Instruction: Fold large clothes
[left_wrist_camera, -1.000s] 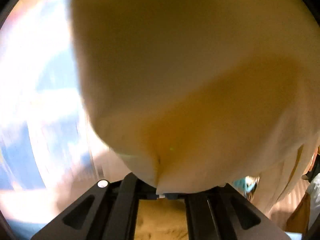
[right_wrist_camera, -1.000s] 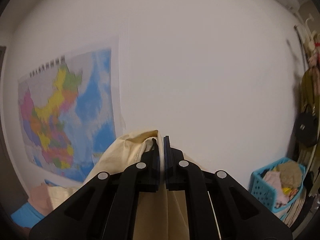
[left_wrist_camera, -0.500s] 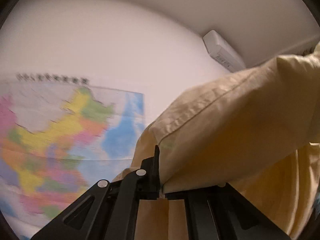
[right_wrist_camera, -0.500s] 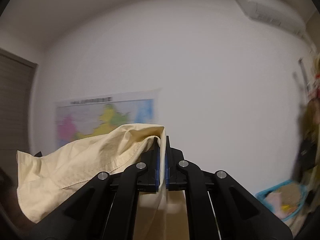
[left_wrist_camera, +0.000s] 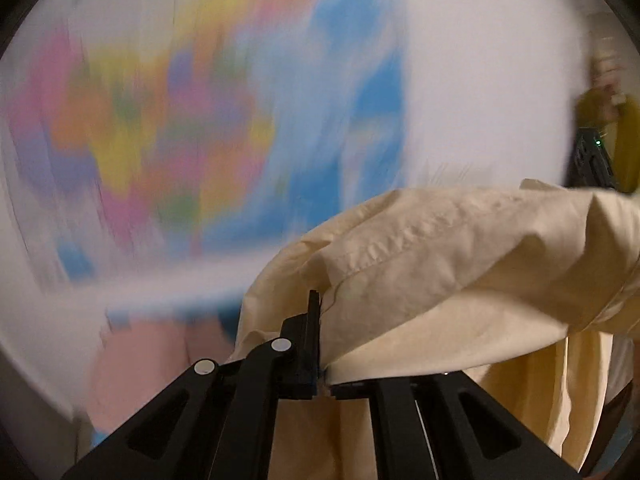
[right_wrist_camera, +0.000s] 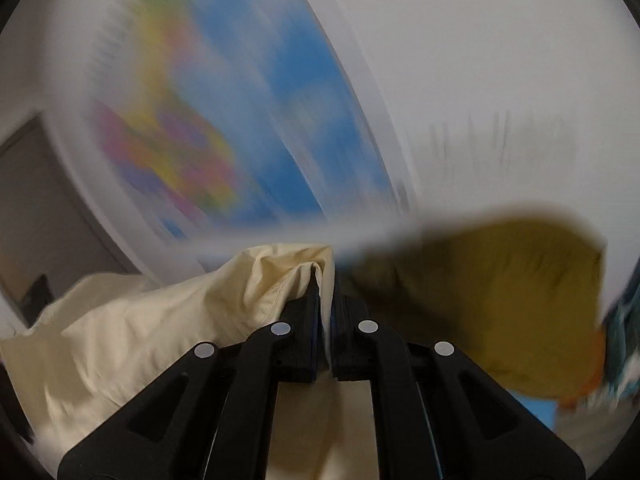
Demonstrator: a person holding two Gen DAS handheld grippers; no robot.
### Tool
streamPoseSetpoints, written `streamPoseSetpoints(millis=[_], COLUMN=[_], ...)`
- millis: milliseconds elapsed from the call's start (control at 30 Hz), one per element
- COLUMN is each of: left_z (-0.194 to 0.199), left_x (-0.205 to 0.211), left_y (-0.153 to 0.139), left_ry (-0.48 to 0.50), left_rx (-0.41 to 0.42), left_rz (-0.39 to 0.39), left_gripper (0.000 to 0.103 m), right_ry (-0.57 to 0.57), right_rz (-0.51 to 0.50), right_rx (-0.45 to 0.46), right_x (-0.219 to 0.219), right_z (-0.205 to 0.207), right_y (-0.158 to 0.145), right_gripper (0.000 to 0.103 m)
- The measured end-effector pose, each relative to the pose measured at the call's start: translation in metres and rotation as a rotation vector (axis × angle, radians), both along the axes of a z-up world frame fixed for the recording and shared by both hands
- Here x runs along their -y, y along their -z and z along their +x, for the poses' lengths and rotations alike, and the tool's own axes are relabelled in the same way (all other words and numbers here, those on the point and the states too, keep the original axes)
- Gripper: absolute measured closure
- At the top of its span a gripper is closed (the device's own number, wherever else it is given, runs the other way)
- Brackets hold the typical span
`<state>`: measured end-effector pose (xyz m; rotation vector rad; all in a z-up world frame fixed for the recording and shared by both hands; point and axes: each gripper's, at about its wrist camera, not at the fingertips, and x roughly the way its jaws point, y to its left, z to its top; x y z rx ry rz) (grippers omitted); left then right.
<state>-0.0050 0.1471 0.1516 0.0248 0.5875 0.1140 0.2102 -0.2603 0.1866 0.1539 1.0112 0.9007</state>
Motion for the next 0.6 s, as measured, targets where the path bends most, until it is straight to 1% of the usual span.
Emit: streamPoseSetpoints(millis=[33,67,100,133,167,200,233,267,333,367,400,433,467,500,533,567,600], left_z=[0.026,0.052,0.068,0.085,0.097,0.109,0.117,0.122,0.126,0.125,0.119,0.109,0.093,0.087,0.075,0.068,0.058], left_x=[-0.013,-0.025,-0.035,-0.050,-0.061,-0.072,-0.084,-0.093,-0.107,-0.109,-0.111,-0.107,-0.097,-0.093,-0.085,-0.079,-0.069], left_y=[0.035,0.067,0.089,0.116,0.126,0.138,0.136,0.139,0.138,0.136,0.129,0.121,0.109,0.107,0.101,0.098,0.096], left_ry=[-0.058,-0.095,-0.119,-0.144,-0.153,-0.170,-0.164,-0.147,-0.122,-0.104,-0.083,-0.057,-0.004,0.031,0.080,0.120,0.172], left_rx=[-0.076,-0.153,-0.202,-0.268,-0.301,-0.328,-0.341,-0.356,-0.370,-0.366,-0.345,-0.316,-0.279,-0.261,-0.231,-0.206,-0.180], left_rz=[0.004,0.010,0.000,-0.041,-0.072,-0.101,-0.124,-0.167,-0.233,-0.237,-0.228,-0.220,-0.204,-0.198,-0.187,-0.178,-0.165], left_gripper=[0.101,0.101,0.100,0.100,0.100,0.100,0.099,0.098,0.091,0.088,0.080,0.077,0.074,0.062,0.059,0.056,0.047], right_ry=[0.024,0.032,0.042,0.057,0.073,0.089,0.110,0.108,0.131,0.127,0.109,0.085,0.018,-0.044,-0.135,-0.208,-0.253], right_rz=[-0.026,-0.088,-0.157,-0.164,-0.201,-0.245,-0.282,-0.290,-0.333,-0.346,-0.341,-0.335,-0.320,-0.305,-0.278,-0.284,-0.303], right_rx=[-0.052,-0.103,-0.144,-0.181,-0.207,-0.188,-0.145,-0.115,-0.022,0.057,0.138,0.190,0.229,0.241,0.260,0.262,0.253], right_x=[-0.013,-0.027,-0.042,-0.047,-0.053,-0.056,-0.058,-0.058,-0.054,-0.052,-0.051,-0.051,-0.055,-0.058,-0.065,-0.072,-0.072], right_z=[0.011,0.022,0.033,0.039,0.044,0.046,0.046,0.045,0.038,0.027,0.012,0.004,-0.016,-0.026,-0.050,-0.072,-0.086], right_y=[0.029,0.063,0.098,0.115,0.133,0.139,0.139,0.135,0.115,0.097,0.076,0.063,0.048,0.044,0.036,0.036,0.041], right_gripper=[0.099,0.099,0.098,0.096,0.087,0.080,0.073,0.069,0.056,0.052,0.048,0.043,0.041,0.038,0.028,0.022,0.023])
